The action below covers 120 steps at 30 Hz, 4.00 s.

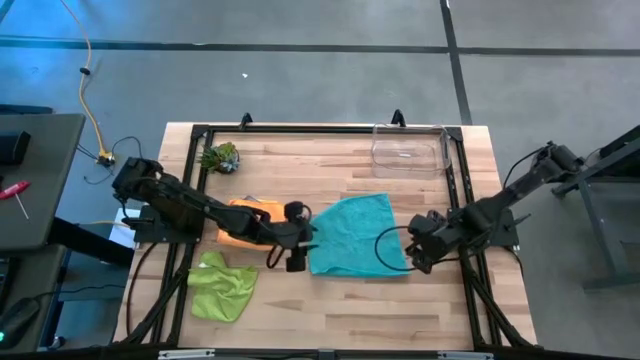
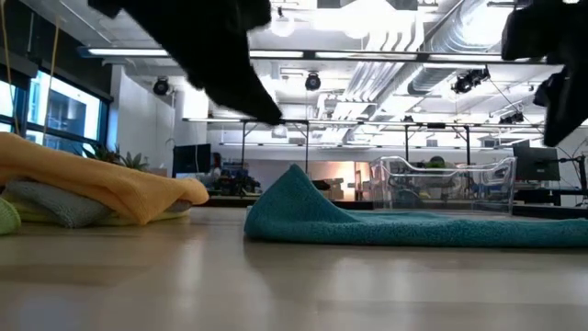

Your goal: Fold microfiber towels

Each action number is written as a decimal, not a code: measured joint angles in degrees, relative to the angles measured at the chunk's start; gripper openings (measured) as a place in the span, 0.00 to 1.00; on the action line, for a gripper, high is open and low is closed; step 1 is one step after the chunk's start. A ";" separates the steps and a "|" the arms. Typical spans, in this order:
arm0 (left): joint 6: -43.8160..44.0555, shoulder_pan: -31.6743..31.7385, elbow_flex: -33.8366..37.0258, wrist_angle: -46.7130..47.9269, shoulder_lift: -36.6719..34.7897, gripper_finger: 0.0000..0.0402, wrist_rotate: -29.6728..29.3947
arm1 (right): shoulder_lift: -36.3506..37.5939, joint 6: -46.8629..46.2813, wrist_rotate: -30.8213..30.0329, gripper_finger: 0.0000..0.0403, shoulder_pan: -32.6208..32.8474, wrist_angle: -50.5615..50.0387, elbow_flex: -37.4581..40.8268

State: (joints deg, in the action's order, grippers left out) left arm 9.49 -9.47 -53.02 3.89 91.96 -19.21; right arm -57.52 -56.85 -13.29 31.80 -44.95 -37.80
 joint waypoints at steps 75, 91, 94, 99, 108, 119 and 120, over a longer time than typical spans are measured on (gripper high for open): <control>10.11 6.65 0.73 3.45 7.69 0.00 9.64 | -29.00 -20.84 -0.45 0.00 3.66 25.03 4.52; 12.70 3.86 0.58 -7.40 17.74 0.00 0.77 | -28.79 -21.72 -0.67 0.00 3.42 26.33 4.87; 5.78 6.00 0.82 -12.77 18.89 0.00 -4.44 | -28.79 -21.61 -0.78 0.00 3.42 26.52 4.87; 0.67 11.06 0.38 -17.97 20.52 0.00 -10.38 | -28.83 -20.48 -0.75 0.00 3.49 27.07 4.88; -8.84 17.63 0.48 -12.18 14.54 0.00 -21.80 | -28.89 -18.71 0.38 0.00 3.53 28.35 4.91; -8.24 19.07 0.47 -12.55 -1.10 0.00 9.53 | -28.85 -7.47 8.18 0.00 5.50 29.16 4.78; -7.10 18.85 0.42 -13.97 -1.25 0.00 13.66 | -28.83 -6.55 8.47 0.00 5.95 29.42 4.78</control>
State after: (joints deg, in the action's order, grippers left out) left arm 2.39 9.38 -52.61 -10.08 90.72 -5.56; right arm -86.34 -63.40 -4.82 37.76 -15.53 -33.01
